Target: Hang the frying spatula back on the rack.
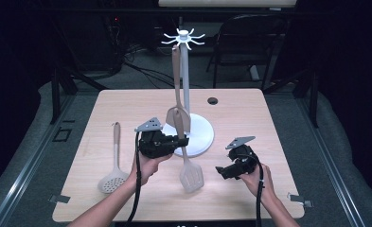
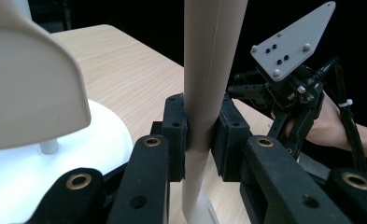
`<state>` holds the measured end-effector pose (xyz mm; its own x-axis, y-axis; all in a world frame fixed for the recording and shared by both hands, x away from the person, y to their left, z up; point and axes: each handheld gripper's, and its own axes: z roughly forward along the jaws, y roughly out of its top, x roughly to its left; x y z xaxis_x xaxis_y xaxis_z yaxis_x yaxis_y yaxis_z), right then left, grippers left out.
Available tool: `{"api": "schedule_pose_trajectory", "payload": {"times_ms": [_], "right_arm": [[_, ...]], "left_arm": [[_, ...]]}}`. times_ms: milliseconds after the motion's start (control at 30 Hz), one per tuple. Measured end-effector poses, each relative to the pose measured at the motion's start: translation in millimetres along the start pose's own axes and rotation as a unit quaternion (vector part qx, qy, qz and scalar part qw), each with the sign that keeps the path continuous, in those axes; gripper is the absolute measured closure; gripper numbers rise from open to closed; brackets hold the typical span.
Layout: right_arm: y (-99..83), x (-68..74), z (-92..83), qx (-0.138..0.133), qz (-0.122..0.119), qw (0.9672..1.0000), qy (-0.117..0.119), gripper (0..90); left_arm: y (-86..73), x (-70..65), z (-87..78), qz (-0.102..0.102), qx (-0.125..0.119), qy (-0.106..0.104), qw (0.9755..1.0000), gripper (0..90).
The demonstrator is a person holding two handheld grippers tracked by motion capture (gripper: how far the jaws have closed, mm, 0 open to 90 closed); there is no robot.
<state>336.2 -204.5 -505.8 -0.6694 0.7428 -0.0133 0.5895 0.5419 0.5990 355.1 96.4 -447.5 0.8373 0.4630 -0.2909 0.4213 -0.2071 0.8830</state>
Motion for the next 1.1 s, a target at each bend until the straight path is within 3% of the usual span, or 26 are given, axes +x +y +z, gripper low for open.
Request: {"api": "schedule_pose_trajectory", "payload": {"times_ms": [500,1100], "right_arm": [[-0.1,0.0,0.0,0.002,-0.002,1.0000,-0.001,10.7],[0.4,0.4,1.6,0.004,-0.005,1.0000,0.004,10.9]], "left_arm": [[21.0,-5.0,6.4,0.034,0.010,0.012,0.9993,77.3],[50.1,3.8,15.5,0.051,0.014,0.007,0.9986,77.3]]}}
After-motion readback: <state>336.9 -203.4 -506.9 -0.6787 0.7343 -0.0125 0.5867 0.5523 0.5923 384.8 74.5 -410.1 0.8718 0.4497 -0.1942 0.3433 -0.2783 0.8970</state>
